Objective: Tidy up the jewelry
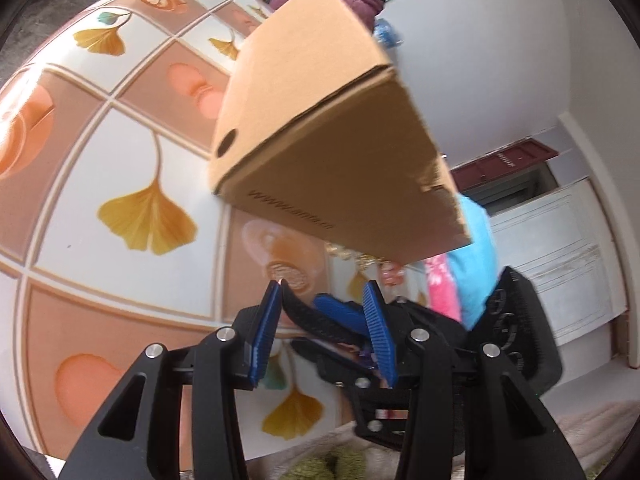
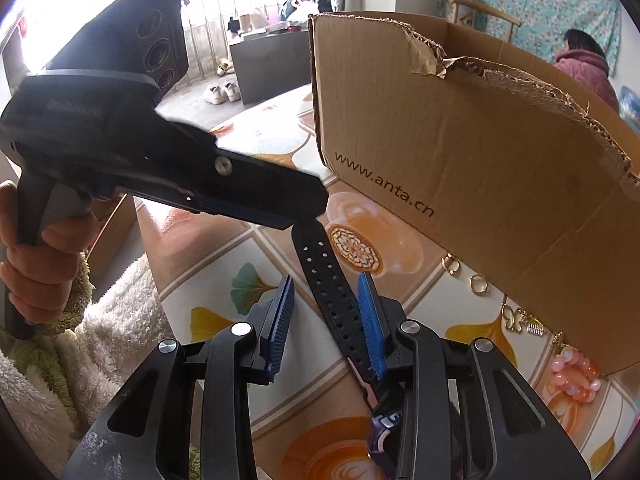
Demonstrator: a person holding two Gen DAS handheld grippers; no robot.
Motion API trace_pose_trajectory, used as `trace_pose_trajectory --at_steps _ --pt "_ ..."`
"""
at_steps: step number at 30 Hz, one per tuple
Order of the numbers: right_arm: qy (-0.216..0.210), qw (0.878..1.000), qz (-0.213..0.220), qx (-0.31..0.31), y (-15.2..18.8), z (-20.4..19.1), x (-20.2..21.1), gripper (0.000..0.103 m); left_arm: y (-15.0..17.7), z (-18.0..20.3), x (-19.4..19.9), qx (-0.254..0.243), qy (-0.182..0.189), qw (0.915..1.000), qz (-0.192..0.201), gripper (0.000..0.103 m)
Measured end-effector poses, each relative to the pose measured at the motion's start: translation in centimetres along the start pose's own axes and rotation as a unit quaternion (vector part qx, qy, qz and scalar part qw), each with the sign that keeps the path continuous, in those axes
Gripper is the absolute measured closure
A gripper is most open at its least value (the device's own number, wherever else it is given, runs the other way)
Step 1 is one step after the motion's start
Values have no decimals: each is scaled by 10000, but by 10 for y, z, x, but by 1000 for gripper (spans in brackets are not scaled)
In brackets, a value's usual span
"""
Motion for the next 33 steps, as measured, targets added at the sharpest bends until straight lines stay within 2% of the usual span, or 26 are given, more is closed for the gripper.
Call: trace_pose_trajectory --at_steps 3,7,11,18,23,29,32,33 --pt "29 10000 33 -18 1 1 0 71 0 4 1 30 178 9998 -2 63" --pt "144 9998 81 -56 0 3 2 80 0 7 1 74 320 9995 -10 63" --pt "213 9996 143 -87 0 5 6 84 1 9 1 125 490 9987 -71 63" --pt "211 9992 232 -265 5 13 7 85 3 10 -1 -39 289 9996 -68 63" --pt "128 9985 285 -458 0 24 11 85 -2 8 6 -267 -38 9996 79 62" --pt "101 9982 325 -504 -2 38 16 85 -4 -3 -10 -278 -380 9988 -107 62" --pt "90 9980 352 -518 -1 43 16 85 -5 -6 -18 -171 -417 9987 -227 63" --pt "92 9980 362 -514 -1 45 17 85 -5 -6 -21 -172 -449 9985 -267 66"
Point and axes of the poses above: each gripper's, at about its wrist camera, not at the fingertips, and x roughly against the way its jaws point, z to its right, y to its underside, the point moved 3 cm from there along -x, roughly the way its jaws point, and after that the axes turned 12 degrees about z, right-handed, at the moved point
